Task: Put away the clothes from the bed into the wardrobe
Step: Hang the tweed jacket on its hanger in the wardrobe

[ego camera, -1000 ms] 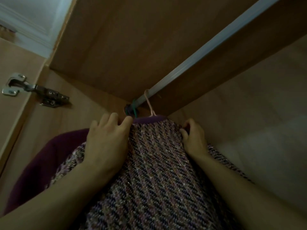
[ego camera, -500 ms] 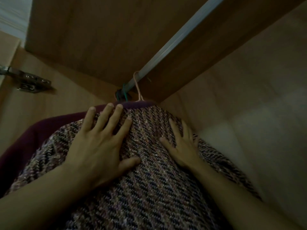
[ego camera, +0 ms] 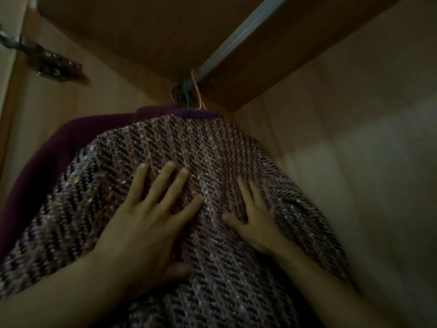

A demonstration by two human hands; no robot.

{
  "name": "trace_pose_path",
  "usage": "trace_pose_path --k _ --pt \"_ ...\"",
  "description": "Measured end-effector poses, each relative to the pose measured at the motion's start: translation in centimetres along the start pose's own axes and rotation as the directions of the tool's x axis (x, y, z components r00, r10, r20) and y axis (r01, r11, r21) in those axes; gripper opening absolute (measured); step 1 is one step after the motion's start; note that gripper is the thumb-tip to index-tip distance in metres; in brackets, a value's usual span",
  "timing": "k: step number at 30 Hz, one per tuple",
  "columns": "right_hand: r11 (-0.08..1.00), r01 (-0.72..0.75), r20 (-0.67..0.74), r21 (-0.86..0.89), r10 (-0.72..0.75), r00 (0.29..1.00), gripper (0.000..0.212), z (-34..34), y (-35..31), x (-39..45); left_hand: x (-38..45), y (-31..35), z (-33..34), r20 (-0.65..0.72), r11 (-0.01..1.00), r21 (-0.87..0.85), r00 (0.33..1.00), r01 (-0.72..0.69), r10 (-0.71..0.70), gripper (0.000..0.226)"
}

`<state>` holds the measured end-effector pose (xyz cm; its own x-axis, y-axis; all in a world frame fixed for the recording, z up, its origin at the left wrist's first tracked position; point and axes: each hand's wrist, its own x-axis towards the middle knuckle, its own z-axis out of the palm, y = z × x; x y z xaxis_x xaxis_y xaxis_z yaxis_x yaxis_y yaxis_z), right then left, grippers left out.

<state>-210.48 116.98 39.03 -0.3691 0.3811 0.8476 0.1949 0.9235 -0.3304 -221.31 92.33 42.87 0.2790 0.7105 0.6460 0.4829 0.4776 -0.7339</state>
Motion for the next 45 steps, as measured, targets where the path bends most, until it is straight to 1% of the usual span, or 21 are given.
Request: trace_pose_path --k 2,5,6,8,9,11,15,18,20,23,25,29,31,33,35,39,41,45 --pt "0.998 0.017 0.068 -0.068 -0.013 0.998 0.11 1.4 0.1 -3.0 -2.1 1.0 0.1 0.103 0.998 0.016 0.993 -0.059 0.057 0.118" --pt "0.988 0.018 0.057 -0.155 -0.01 0.998 0.115 3.8 1.3 -4.9 -3.7 2.0 -0.6 0.207 0.997 0.008 0.976 -0.074 0.071 0.111" --pt "0.987 0.006 0.048 -0.162 0.002 0.999 0.114 4.5 1.6 -5.0 -4.0 2.2 -0.4 0.215 0.999 -0.012 0.976 -0.04 0.042 0.11" --pt "0.988 -0.032 0.038 -0.153 0.038 0.999 0.111 5.5 1.7 -5.1 -4.1 2.5 -0.6 0.352 0.996 0.09 0.936 -0.011 -0.021 0.115" --pt "0.988 -0.055 0.03 -0.142 0.06 0.998 0.109 5.8 1.5 -5.2 -3.8 2.7 -0.6 0.382 0.992 0.123 0.924 -0.018 -0.03 0.116" --pt "0.989 -0.084 0.027 -0.123 0.088 0.996 0.104 6.0 1.2 -6.0 -4.0 3.3 -0.7 0.389 0.989 0.147 0.92 -0.017 -0.042 0.116" --pt "0.989 -0.127 0.054 -0.081 0.132 0.99 0.091 6.6 0.9 -10.5 -6.2 6.1 -1.7 0.343 0.99 0.139 0.937 0.025 -0.072 0.109" --pt "0.981 -0.166 0.116 -0.096 0.177 0.977 0.086 7.3 0.8 -14.8 -8.4 8.5 -2.8 0.36 0.998 0.069 0.932 0.006 -0.031 0.104" --pt "0.981 -0.179 0.136 -0.073 0.188 0.973 0.085 7.3 1.0 -16.7 -9.7 9.2 -3.3 0.378 0.999 0.033 0.926 0.004 -0.016 0.105" --pt "0.978 -0.2 0.107 -0.058 0.205 0.973 0.084 6.0 0.8 -18.6 -10.8 9.2 -4.2 0.393 0.999 0.023 0.919 -0.022 0.012 0.11" --pt "0.974 -0.213 0.085 -0.079 0.219 0.972 0.084 4.7 -0.3 -20.3 -11.5 9.0 -4.6 0.361 1.0 -0.028 0.932 -0.006 0.016 0.11" --pt "0.943 -0.262 0.008 -0.205 0.269 0.963 0.082 1.3 -4.3 -23.9 -13.1 9.0 -5.0 0.269 0.983 -0.175 0.963 0.053 -0.004 0.106" --pt "0.919 -0.289 -0.045 -0.27 0.287 0.957 0.078 -0.4 -6.6 -25.8 -14.0 9.2 -5.0 0.223 0.951 -0.293 0.974 0.101 -0.034 0.101" --pt "0.903 -0.286 -0.078 -0.321 0.275 0.958 0.078 -2.3 -8.8 -27.6 -15.3 9.7 -5.2 0.181 0.906 -0.406 0.982 0.119 -0.048 0.094" --pt "0.884 -0.293 -0.098 -0.363 0.277 0.956 0.08 -4.1 -10.9 -29.3 -16.8 10.3 -5.7 0.178 0.864 -0.492 0.984 0.106 -0.02 0.088" --pt "0.847 -0.336 -0.123 -0.412 0.314 0.941 0.088 -6.5 -15.8 -32.9 -19.7 10.6 -7.8 0.193 0.749 -0.658 0.979 0.076 0.071 0.086" --pt "0.837 -0.341 -0.125 -0.428 0.318 0.94 0.085 -7.1 -18.2 -34.8 -21.0 10.6 -8.7 0.186 0.668 -0.74 0.979 0.08 0.088 0.084" --pt "0.815 -0.337 -0.09 -0.47 0.336 0.938 0.076 -8.4 -22.6 -38.1 -23.0 10.4 -10.3 0.173 0.463 -0.88 0.98 0.107 0.103 0.082"
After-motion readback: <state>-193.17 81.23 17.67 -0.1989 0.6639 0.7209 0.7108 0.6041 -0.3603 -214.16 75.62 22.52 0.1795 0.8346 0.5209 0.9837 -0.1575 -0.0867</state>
